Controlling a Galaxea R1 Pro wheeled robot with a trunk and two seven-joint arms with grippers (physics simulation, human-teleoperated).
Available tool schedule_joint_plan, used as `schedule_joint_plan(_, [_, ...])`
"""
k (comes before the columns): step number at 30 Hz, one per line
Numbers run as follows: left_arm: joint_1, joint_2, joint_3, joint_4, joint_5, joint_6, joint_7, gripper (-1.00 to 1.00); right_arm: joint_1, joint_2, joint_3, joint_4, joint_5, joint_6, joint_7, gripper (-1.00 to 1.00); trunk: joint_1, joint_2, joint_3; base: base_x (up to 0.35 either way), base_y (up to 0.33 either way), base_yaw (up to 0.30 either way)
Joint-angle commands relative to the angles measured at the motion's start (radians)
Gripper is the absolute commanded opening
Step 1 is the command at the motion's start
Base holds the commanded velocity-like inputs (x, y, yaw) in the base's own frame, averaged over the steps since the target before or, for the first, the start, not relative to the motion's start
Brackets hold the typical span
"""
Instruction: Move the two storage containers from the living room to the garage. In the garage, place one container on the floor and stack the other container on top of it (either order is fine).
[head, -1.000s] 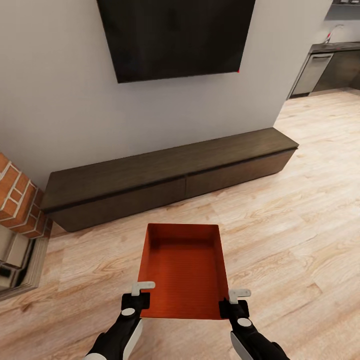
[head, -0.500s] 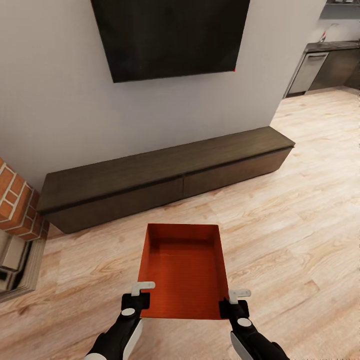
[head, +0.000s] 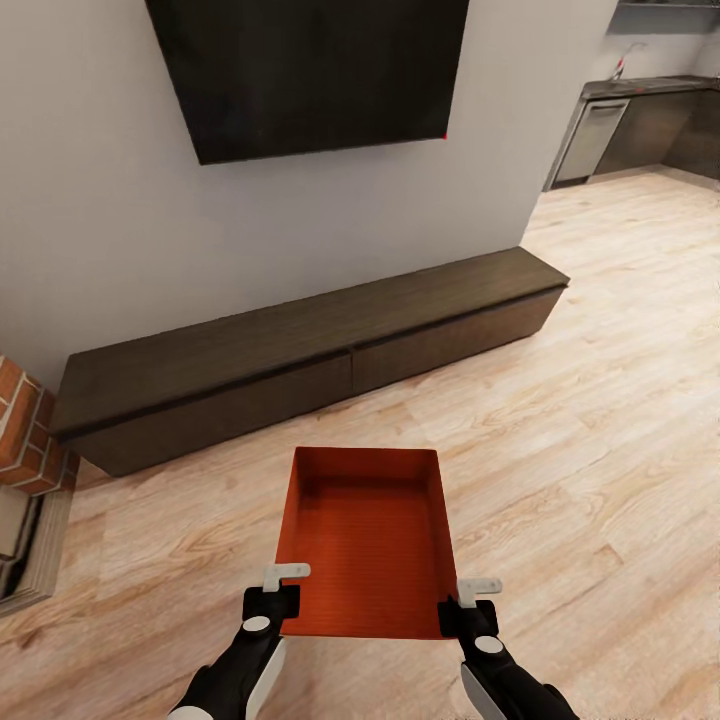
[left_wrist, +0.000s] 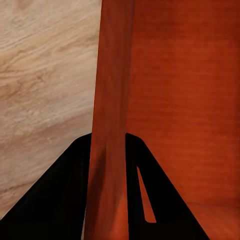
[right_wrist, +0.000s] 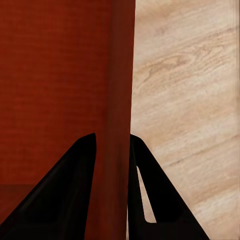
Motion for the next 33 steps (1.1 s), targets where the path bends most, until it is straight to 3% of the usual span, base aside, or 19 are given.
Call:
schedule_joint_plan(1, [0.001,0.001,0.024,0.0,-0.011,0.006,0.014,-1.0,-0.002,-0.019,-0.019,-0.005,0.006,-0.035,0.022,-1.0,0.0,0.0,-0.001,0.0,0.0,-0.117])
schedule_joint_plan(33, [0.001,0.002,0.024,0.0,-0.011,0.006,0.014,-1.0,-0.002,-0.022,-0.014,0.015,0.007,-0.053,0.018,-1.0,0.0,0.0,-0.002,0.0,0.0,-0.021])
